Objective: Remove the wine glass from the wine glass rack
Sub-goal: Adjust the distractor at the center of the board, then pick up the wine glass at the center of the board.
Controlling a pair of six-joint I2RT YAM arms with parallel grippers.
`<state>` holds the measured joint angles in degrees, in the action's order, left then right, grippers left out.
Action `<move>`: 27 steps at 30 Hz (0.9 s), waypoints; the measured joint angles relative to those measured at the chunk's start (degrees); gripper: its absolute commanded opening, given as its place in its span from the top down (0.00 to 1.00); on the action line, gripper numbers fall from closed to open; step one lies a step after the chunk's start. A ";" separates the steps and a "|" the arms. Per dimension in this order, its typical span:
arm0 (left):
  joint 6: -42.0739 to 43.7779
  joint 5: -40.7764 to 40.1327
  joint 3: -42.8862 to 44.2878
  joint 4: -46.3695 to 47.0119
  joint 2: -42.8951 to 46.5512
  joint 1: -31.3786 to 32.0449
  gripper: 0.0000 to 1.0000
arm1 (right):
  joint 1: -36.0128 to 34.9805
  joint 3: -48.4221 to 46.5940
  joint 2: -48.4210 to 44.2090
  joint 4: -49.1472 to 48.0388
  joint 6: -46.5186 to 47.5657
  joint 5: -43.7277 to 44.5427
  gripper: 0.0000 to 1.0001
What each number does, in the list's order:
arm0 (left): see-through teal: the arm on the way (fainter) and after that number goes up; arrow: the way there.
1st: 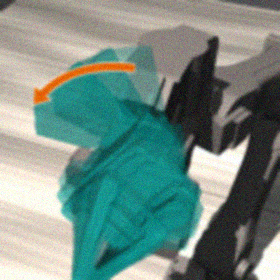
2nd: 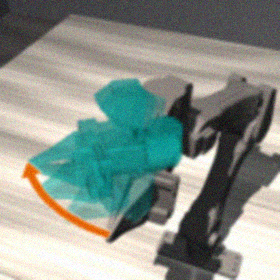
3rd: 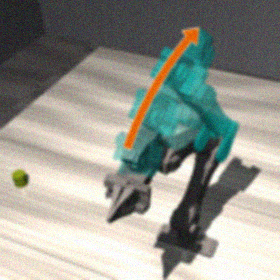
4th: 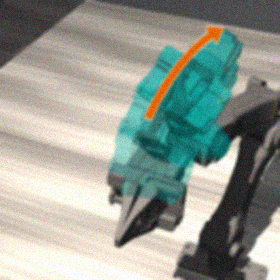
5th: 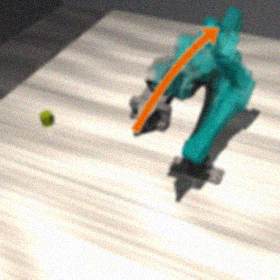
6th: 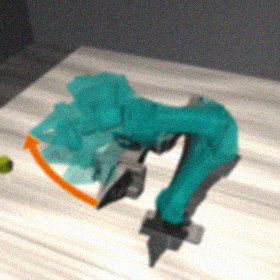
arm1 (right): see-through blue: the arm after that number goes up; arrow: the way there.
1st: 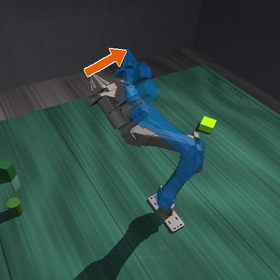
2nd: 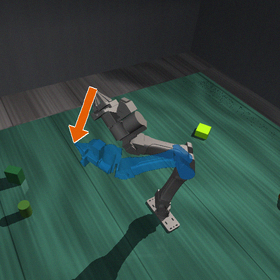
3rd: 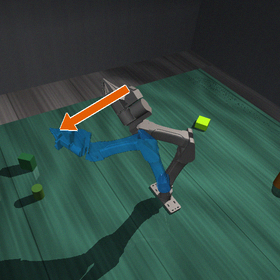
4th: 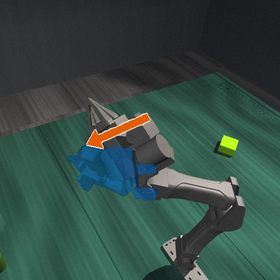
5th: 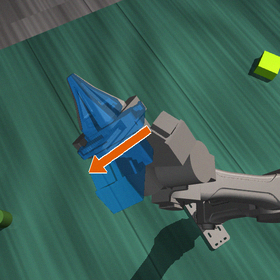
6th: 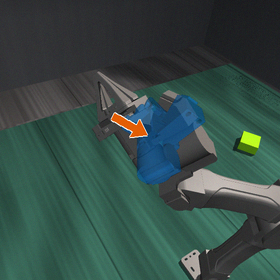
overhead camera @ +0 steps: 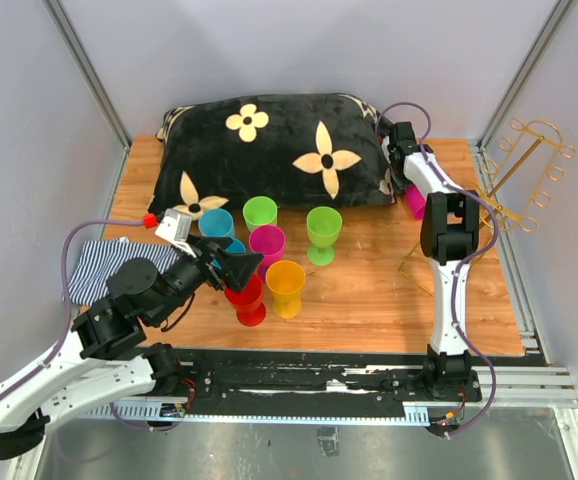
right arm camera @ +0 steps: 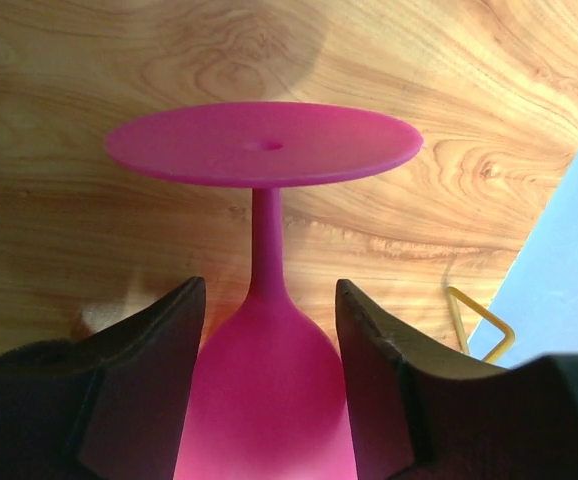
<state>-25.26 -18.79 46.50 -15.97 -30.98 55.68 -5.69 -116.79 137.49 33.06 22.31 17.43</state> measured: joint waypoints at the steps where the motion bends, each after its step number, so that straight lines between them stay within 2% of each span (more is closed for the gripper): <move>1: 0.11 -0.02 0.00 0.02 -0.28 0.00 0.00 | -0.02 -0.17 0.04 0.15 -0.20 -0.04 0.65; 4: 0.42 -0.02 0.00 0.28 -1.27 0.00 0.00 | -0.35 -0.70 0.09 1.38 -1.62 0.17 0.71; 5: 0.55 0.00 0.00 0.55 -1.70 0.00 0.00 | -0.55 -0.70 -0.02 1.64 -2.08 0.59 0.79; 8: 0.79 0.24 0.00 0.94 -2.93 0.00 0.00 | -1.88 -0.66 -0.48 2.49 -3.26 3.10 0.87; 13: 0.79 0.46 0.00 0.92 -3.15 0.00 0.00 | -4.48 2.40 -5.68 3.13 -6.08 7.58 0.87; 20: 0.33 0.68 0.00 1.01 -1.09 0.00 0.00 | -5.57 12.70 -21.27 1.90 -11.63 8.68 0.89; 27: -0.92 1.97 0.00 1.40 -0.79 0.00 0.00 | -7.52 14.12 -28.76 1.92 -14.71 8.74 0.88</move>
<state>-26.17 -16.82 46.50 -14.57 -31.77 55.68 -13.21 -102.67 108.73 34.98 7.60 26.17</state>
